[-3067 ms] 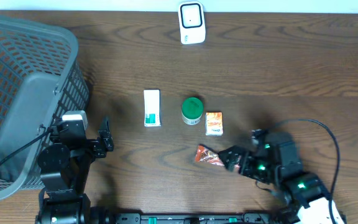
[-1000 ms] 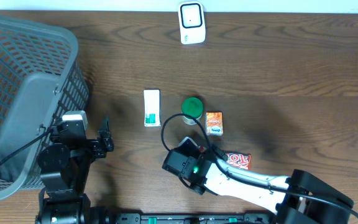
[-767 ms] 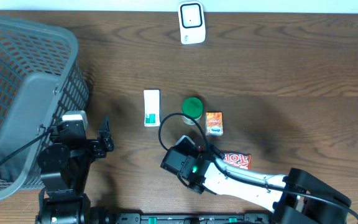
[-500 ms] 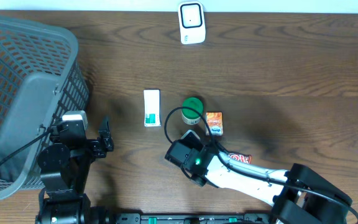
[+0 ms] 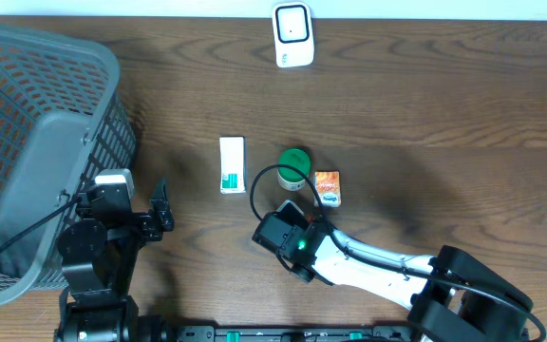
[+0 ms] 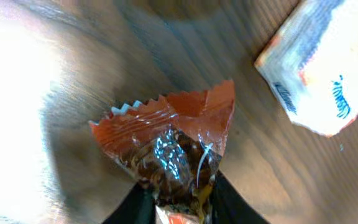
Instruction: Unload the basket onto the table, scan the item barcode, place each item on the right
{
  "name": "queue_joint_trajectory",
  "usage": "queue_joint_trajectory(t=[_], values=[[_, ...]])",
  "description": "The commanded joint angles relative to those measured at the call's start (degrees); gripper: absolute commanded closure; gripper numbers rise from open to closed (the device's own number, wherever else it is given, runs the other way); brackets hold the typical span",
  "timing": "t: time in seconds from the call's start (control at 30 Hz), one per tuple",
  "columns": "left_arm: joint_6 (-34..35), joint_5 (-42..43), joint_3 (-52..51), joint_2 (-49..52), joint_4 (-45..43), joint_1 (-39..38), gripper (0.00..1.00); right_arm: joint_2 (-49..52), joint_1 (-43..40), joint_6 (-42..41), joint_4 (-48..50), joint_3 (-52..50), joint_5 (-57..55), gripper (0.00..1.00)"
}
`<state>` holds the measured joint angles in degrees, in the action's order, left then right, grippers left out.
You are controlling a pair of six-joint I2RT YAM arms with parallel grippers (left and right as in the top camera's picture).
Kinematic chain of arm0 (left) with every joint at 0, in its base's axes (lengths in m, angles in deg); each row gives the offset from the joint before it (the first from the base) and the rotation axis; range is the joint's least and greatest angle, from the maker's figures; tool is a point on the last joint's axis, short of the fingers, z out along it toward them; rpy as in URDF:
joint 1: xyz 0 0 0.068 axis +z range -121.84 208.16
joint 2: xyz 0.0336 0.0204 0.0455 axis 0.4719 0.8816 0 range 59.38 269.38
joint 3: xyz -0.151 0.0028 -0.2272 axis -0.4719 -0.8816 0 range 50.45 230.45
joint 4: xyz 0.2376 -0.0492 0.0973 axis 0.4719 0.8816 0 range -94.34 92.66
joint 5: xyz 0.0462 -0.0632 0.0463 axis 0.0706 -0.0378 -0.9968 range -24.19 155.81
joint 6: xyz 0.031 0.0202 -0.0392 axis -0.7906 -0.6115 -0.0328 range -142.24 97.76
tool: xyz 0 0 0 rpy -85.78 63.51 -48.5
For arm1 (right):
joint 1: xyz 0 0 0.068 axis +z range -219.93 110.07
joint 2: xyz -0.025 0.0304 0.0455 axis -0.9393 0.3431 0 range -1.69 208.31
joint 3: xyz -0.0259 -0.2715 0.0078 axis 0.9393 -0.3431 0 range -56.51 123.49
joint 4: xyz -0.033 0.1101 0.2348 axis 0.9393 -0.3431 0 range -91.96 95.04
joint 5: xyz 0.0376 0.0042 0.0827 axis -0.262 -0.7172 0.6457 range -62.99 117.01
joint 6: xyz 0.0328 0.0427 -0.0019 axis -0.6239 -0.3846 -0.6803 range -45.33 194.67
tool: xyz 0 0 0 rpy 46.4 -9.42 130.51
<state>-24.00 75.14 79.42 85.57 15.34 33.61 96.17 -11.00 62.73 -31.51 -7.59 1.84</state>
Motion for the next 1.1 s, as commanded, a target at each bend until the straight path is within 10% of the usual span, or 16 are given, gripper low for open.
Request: queue_joint_trajectory(t=[0.0, 0.53, 1.07], values=[[-0.8, 0.5, 0.0, -0.1, 0.1, -0.1, 0.13, 0.6, -0.5, 0.0, -0.3, 0.2, 2.7, 0.91], [-0.8, 0.5, 0.0, -0.1, 0.1, -0.1, 0.12, -5.6, -13.3, 23.1, -11.8, 18.4, 59.9, 0.99], [-0.8, 0.5, 0.0, -0.1, 0.1, -0.1, 0.12, -2.4, -20.2, 31.9, 27.7, 13.7, 80.5, 0.99]])
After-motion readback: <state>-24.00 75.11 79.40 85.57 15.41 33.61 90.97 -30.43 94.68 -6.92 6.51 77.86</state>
